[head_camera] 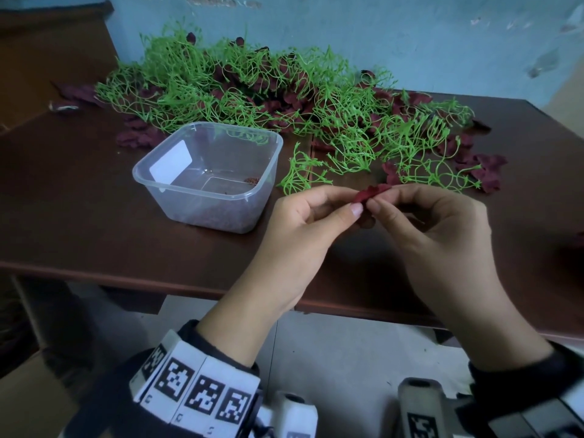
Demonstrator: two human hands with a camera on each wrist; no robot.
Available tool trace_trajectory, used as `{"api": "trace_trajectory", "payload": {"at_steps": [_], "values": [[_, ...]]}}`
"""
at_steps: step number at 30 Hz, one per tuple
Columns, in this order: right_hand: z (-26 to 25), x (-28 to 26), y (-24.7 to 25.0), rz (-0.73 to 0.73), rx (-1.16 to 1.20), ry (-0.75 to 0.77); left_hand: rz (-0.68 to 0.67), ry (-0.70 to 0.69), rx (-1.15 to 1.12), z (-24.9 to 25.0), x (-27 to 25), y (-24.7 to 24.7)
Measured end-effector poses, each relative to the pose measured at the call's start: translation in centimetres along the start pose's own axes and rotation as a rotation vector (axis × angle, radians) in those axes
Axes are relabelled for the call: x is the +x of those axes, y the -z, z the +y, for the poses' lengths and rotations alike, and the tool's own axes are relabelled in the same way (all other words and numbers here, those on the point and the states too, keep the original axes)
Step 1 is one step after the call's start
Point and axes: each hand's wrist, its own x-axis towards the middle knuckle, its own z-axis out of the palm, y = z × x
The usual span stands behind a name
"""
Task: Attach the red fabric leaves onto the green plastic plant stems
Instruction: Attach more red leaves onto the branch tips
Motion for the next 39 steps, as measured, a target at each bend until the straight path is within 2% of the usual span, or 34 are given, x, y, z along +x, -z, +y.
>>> {"api": "trace_trajectory", "payload": {"at_steps": [7,15,21,25,39], "values": [[0.11,0.24,0.22,-0.041,-0.031,-0.025,-0.020,-0.040,0.009,-0.02,0.02,0.10],[0.03,0.19,0.29,-0.025,-0.065,-0.024,-0.018,-0.011,0.013,-0.11,0.04,0.05],[0.16,0.26,0.47,-0.098,-0.092,-0.019,-0.019,0.002,-0.004,-0.26,0.14,0.09],[0.42,0.18,0.27,-0.063,-0.102,-0.002,-0.033,0.017,0.003,-0.33,0.18,0.15],[-0.02,0.07,0.35,-0.115,-0.065,-0.064,-0.056,-0.001,0.058,-0.29,0.19,0.20]]}}
